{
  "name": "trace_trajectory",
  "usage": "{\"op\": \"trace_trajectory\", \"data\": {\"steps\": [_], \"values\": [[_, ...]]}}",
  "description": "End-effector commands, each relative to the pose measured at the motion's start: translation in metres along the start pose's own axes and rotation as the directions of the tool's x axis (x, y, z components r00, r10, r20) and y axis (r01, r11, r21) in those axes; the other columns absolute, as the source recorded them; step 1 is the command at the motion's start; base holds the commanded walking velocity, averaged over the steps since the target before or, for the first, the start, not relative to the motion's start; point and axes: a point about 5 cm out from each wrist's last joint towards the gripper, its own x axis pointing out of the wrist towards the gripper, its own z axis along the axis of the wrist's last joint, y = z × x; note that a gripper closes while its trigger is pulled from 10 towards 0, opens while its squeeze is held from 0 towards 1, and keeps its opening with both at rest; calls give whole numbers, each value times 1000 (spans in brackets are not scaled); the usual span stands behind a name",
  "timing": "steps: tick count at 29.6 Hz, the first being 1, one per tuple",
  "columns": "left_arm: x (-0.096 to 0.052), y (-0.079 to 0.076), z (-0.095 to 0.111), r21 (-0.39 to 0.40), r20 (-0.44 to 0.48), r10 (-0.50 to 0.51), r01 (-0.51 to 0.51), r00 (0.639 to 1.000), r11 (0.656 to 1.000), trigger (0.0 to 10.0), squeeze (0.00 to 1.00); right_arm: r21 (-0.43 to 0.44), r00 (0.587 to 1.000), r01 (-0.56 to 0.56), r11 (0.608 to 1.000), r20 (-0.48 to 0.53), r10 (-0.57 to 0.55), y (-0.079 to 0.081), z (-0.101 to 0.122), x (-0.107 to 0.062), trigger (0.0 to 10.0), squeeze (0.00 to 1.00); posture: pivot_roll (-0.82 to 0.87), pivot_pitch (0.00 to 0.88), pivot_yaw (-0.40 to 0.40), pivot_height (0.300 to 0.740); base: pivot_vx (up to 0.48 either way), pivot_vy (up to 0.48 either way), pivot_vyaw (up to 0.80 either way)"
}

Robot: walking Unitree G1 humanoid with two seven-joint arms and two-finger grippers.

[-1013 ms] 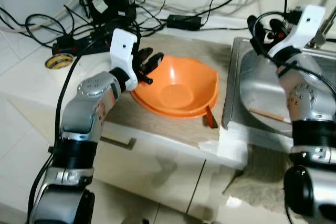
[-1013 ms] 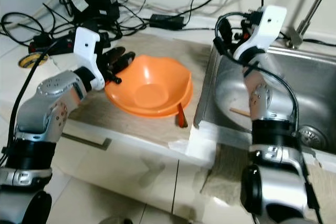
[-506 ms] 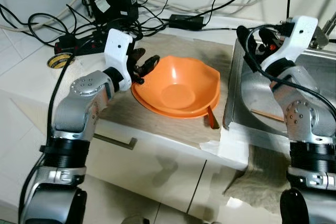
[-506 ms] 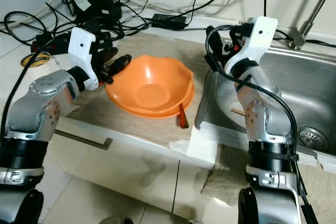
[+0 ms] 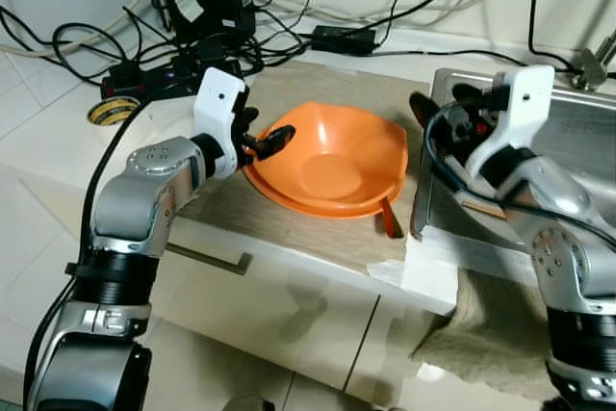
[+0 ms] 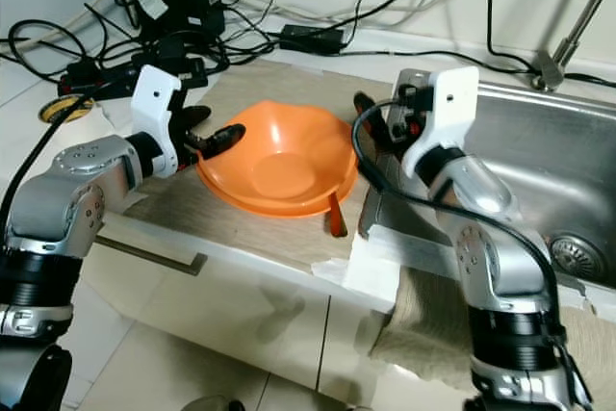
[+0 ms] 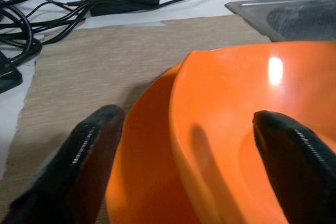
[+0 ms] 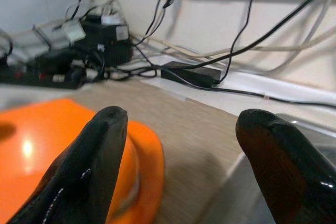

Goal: Kitchen organization

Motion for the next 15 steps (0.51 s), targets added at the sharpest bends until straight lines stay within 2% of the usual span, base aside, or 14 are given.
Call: {"op": "trace_trajectory", "data": {"steps": [1,2,7,9,11,12,15], "values": [[-1,3,3,11,-5,5,-5,1000,1000,10000,1000,-52,999,-15,999,41,17,2,10,-2,10000,0,-10,0,26,740,0,0,0],[0,3,3,14,-7,7,-7,1000,1000,10000,0,-63,999,-11,998,46,14,-1,13,-3,10000,0,-16,0,29,740,0,0,0],[3,2,5,22,-7,9,-9,1000,1000,10000,0,-98,998,7,995,69,0,-13,27,-3,10000,0,-24,0,31,740,0,0,0],[3,1,5,20,-5,12,-12,1000,1000,10000,0,-77,998,4,997,68,1,-15,28,-4,10000,0,-24,0,30,740,0,0,0],[3,2,5,21,-7,14,-14,1000,1000,10000,0,-27,997,-52,998,48,54,-12,32,-7,10000,0,-26,0,32,740,0,0,0],[3,2,5,21,-7,14,-14,1000,1000,10000,0,-27,997,-52,998,48,54,-12,32,-7,10000,0,-26,0,32,740,0,0,0],[2,5,6,22,-9,20,-20,1000,1000,10000,0,-9,987,-164,986,4,164,-8,34,-15,10000,0,-26,0,32,740,0,0,0]]}}
